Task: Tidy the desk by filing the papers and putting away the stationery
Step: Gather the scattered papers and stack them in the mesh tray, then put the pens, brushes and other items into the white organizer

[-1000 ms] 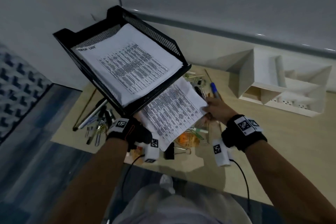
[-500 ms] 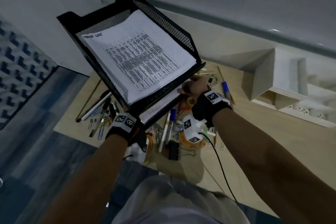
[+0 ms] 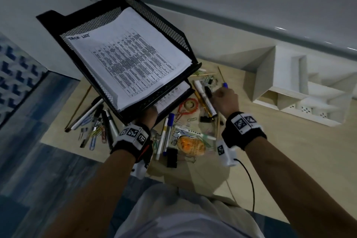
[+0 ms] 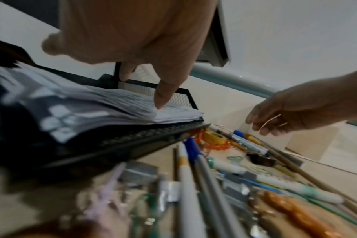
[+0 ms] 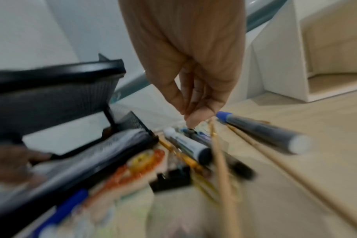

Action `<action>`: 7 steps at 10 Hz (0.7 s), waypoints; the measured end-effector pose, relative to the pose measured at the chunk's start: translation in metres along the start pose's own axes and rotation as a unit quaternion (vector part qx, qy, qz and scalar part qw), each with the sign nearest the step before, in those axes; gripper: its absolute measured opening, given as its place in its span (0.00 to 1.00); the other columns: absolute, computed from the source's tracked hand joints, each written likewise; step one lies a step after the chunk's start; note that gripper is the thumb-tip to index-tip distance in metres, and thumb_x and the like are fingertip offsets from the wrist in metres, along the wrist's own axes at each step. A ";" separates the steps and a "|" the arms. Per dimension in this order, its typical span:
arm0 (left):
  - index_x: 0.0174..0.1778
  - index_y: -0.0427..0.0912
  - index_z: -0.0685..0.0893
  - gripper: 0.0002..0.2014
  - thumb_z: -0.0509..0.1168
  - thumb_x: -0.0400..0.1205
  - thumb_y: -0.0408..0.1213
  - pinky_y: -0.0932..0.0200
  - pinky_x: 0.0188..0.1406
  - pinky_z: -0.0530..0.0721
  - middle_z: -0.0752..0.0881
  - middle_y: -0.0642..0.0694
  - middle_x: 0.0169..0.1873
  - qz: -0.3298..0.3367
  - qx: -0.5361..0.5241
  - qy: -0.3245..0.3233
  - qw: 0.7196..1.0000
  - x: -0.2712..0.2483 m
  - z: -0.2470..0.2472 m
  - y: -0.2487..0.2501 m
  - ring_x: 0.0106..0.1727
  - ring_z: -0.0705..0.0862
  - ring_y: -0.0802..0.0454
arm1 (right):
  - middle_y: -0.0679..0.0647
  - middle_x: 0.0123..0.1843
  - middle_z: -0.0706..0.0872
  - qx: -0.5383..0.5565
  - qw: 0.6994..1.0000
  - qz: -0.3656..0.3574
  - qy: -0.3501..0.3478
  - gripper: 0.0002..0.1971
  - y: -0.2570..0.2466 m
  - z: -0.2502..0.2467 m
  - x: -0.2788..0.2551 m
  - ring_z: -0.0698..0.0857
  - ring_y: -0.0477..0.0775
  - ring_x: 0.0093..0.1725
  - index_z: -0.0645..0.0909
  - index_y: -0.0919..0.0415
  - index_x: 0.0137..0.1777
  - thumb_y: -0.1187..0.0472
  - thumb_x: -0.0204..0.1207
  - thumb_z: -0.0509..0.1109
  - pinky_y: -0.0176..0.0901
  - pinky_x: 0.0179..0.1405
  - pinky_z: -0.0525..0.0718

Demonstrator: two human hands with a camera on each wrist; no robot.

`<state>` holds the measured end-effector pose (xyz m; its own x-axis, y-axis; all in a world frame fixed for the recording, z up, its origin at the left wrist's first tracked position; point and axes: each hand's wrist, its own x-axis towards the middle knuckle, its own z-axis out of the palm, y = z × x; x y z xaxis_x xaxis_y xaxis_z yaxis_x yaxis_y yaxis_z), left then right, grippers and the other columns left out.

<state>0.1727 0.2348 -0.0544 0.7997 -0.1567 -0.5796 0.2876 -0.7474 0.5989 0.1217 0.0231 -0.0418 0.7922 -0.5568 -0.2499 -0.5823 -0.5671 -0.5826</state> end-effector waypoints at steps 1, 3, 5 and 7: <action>0.80 0.34 0.59 0.25 0.51 0.87 0.37 0.51 0.78 0.59 0.62 0.34 0.80 0.014 0.070 0.077 0.995 -0.015 0.020 0.016 0.80 0.61 0.39 | 0.67 0.50 0.87 -0.089 0.994 -0.022 -0.066 0.07 0.019 0.008 -0.012 0.82 0.68 0.58 0.81 0.67 0.42 0.64 0.76 0.64 0.50 0.52 0.79; 0.63 0.36 0.73 0.14 0.60 0.81 0.30 0.49 0.70 0.72 0.64 0.38 0.71 0.144 0.011 0.097 0.985 -0.019 0.050 0.037 0.73 0.66 0.40 | 0.65 0.42 0.84 -0.161 0.980 -0.020 -0.115 0.10 0.025 0.011 -0.013 0.83 0.63 0.52 0.77 0.66 0.43 0.59 0.80 0.62 0.51 0.50 0.80; 0.40 0.41 0.80 0.09 0.60 0.84 0.39 0.55 0.53 0.77 0.80 0.44 0.40 0.075 -0.201 -0.056 0.975 -0.018 0.064 0.067 0.44 0.79 0.49 | 0.63 0.28 0.77 0.008 0.991 -0.048 -0.128 0.19 0.033 -0.008 -0.033 0.76 0.56 0.29 0.77 0.69 0.29 0.56 0.78 0.67 0.42 0.30 0.63; 0.28 0.40 0.71 0.17 0.57 0.85 0.36 0.63 0.28 0.72 0.77 0.48 0.18 -0.020 -0.394 -0.057 0.917 -0.005 0.062 0.081 0.19 0.76 0.56 | 0.62 0.47 0.89 -0.022 0.974 -0.114 -0.194 0.08 0.029 -0.012 -0.029 0.85 0.42 0.41 0.87 0.68 0.47 0.66 0.76 0.66 0.38 0.42 0.76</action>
<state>0.1591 0.1345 -0.0371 0.7328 -0.2405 -0.6365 0.6428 -0.0618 0.7635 0.0803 0.0156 -0.0422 0.9061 -0.1467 -0.3969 -0.3839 -0.6793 -0.6254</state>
